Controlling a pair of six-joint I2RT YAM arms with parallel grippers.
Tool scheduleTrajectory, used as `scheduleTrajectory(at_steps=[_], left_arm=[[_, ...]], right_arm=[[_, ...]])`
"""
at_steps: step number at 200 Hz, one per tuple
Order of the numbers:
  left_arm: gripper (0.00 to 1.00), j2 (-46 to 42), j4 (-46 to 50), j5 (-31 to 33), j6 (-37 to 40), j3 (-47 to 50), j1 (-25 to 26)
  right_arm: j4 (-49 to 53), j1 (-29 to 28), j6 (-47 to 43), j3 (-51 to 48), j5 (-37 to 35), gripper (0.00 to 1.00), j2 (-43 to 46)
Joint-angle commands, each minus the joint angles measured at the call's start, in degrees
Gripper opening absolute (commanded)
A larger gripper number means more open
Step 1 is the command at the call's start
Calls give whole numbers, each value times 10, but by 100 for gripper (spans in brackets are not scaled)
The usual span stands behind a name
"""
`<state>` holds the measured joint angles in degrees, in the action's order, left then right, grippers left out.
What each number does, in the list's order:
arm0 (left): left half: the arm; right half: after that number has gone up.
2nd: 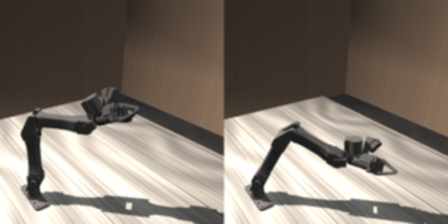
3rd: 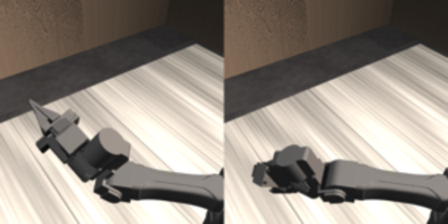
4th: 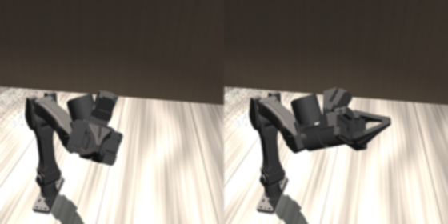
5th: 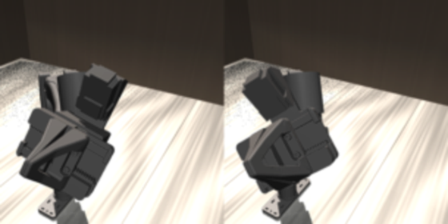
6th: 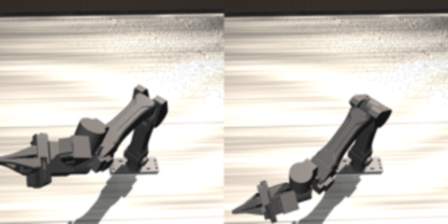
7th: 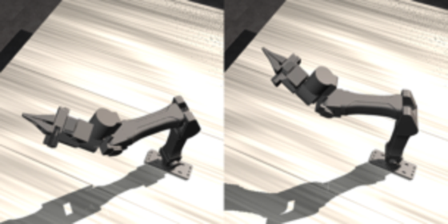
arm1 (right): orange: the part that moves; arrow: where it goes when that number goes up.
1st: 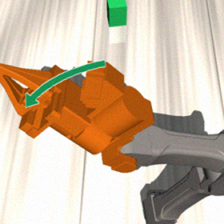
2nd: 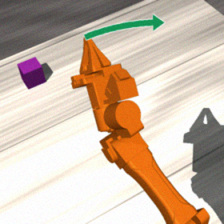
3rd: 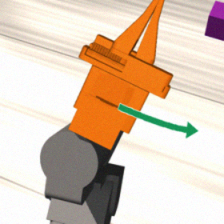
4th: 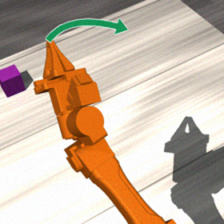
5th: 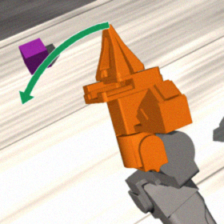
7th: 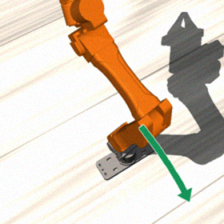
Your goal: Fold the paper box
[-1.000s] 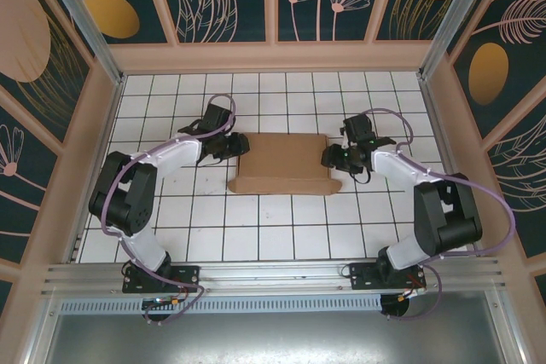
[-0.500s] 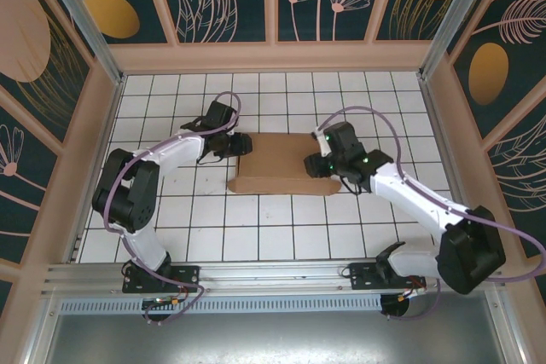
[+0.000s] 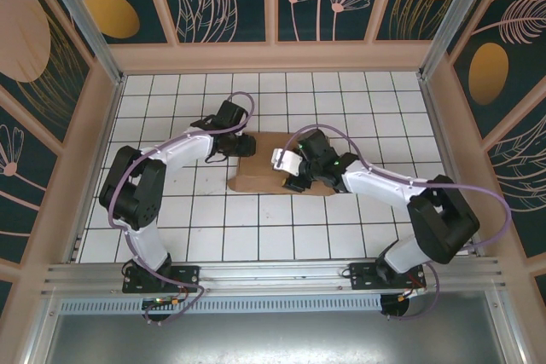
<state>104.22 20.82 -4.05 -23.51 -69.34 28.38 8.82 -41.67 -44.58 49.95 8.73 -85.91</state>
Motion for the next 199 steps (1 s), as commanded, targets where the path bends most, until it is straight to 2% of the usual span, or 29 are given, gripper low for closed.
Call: scheduleTrajectory(at_steps=[1, 27, 62, 88, 117, 143, 160, 182, 199], left_arm=[[45, 40, 44, 3, 13, 18, 3], [44, 40, 40, -9, 16, 17, 3], [42, 39, 28, -30, 20, 21, 3], [39, 36, 14, -56, 18, 30, 4], [38, 24, 1, -74, 15, 38, 4], [40, 4, 10, -55, 11, 28, 2], [45, -19, 18, -30, 4, 15, -3], [49, -55, 26, -3, -6, 4, -11], [54, -86, 28, 8, -8, 1, -12]], right_arm=[[1, -14, -63, 20, 5, 67, -26], [-30, -30, -75, 2, -43, 66, -50], [-133, -54, -101, -33, -172, 60, -82], [-198, -80, -118, -53, -252, 50, -99], [-228, -105, -117, -79, -286, 35, -114], [-223, -110, -91, -98, -284, 28, -112], [-201, -108, -58, -93, -255, 32, -91], [-185, -100, -1, -79, -198, 50, -16], [-158, -88, 62, -55, -152, 56, 46]])
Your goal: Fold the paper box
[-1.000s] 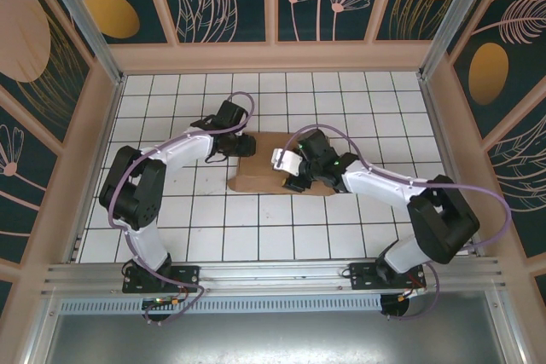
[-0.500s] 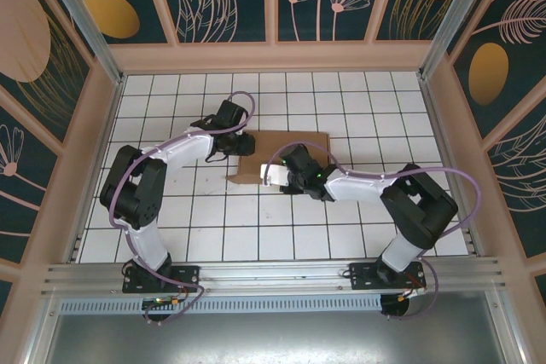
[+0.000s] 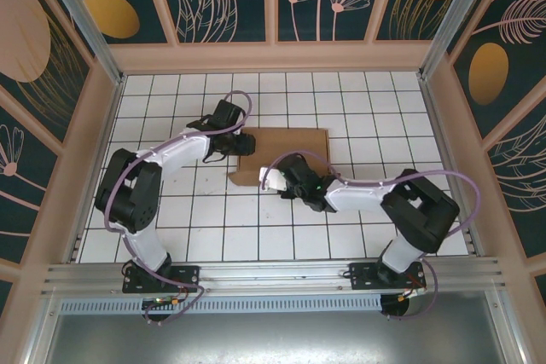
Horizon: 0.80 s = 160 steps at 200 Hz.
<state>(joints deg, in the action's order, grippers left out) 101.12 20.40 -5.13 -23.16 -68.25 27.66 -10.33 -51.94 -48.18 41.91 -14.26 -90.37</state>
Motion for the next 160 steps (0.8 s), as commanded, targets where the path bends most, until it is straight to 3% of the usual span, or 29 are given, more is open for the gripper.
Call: scheduleTrajectory(at_steps=[1, 31, 45, 54, 68, 84, 99, 133, 160], left_arm=[[54, -56, 32, 19, -12, -9, -5], [61, -77, 16, 2, -3, 29, -9], [62, -77, -12, -30, -11, 61, -22], [62, -73, -28, -59, -15, 76, -32], [62, -63, -55, -88, -16, 93, -44], [62, -43, -78, -110, -4, 93, -51], [61, -33, -110, -146, -5, 93, -54], [55, 4, -170, -199, -26, 95, -74], [47, 38, -189, -257, -30, 91, -90]], right_arm=[[35, 15, 102, 27, 83, 56, 93], [97, 61, 269, 73, 103, 61, 167], [160, 117, 368, 108, 130, 59, 172], [183, 164, 410, 116, 197, 55, 172], [157, 227, 462, 92, 260, 50, 181], [96, 283, 535, 52, 310, 50, 194], [104, 330, 618, 64, 337, 51, 164], [74, 397, 689, 37, 439, 70, 92], [69, 424, 703, 28, 458, 73, 26]])
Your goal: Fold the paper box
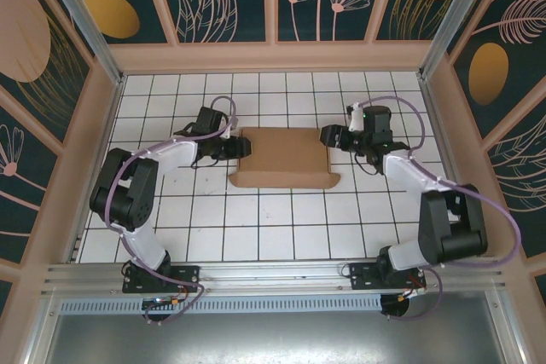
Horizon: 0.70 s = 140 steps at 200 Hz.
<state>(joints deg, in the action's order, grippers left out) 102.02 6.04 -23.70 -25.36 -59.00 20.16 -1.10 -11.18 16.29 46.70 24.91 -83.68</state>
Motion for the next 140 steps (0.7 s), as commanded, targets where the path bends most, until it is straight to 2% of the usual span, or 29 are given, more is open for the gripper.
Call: scheduleTrajectory(at_steps=[1, 22, 55, 140], left_arm=[[47, 31, -46, -73, -8, -2, -16], [40, 42, -65, -108, -5, 13, -17], [21, 56, -104, -140, -25, 55, -34], [6, 89, -120, -197, -67, 70, -84]], right_arm=[[-25, 18, 58, -21, 67, 73, -41], [-57, 33, 84, -33, 96, 73, -64], [-107, 52, 118, -72, 136, 75, -85], [-184, 93, 205, -150, 194, 77, -69]])
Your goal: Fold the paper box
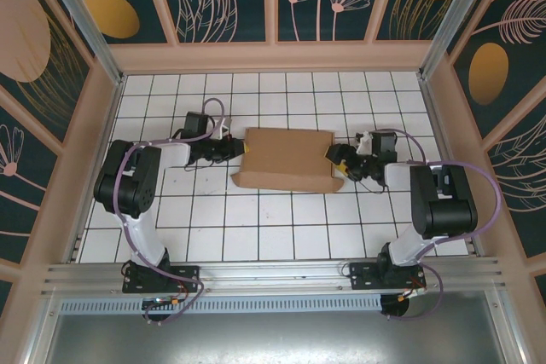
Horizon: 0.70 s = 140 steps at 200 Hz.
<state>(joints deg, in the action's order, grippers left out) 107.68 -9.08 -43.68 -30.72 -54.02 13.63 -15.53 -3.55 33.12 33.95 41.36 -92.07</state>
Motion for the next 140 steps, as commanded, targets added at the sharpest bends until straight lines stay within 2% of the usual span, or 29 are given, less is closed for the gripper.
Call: scheduleTrajectory(at_steps=[1, 29, 47, 67, 81, 88, 110, 124, 140], left_arm=[[6, 33, 32, 3, -14, 20, -19], [3, 45, 50, -3, -8, 12, -21], [2, 52, 60, -4, -4, 8, -21], [0, 61, 68, -10, 0, 2, -21], [1, 61, 79, -7, 7, -5, -21], [4, 57, 88, -2, 12, -10, -22], [22, 20, 125, 40, 35, -29, -21], [36, -15, 148, 84, 44, -37, -21], [45, -66, 167, 151, 46, -39, -22]], right_arm=[[-41, 17, 38, -24, 31, 77, 15], [-92, 21, 74, -43, 73, 78, 6], [-164, 17, 127, -53, 123, 77, -16], [-244, -2, 192, -56, 165, 71, -44], [-247, -15, 200, -49, 165, 65, -41], [-238, -18, 197, -49, 155, 62, -30], [-172, -19, 170, -40, 127, 55, 7], [-112, -19, 151, -28, 110, 50, 27], [-66, -19, 152, -21, 98, 48, 42]])
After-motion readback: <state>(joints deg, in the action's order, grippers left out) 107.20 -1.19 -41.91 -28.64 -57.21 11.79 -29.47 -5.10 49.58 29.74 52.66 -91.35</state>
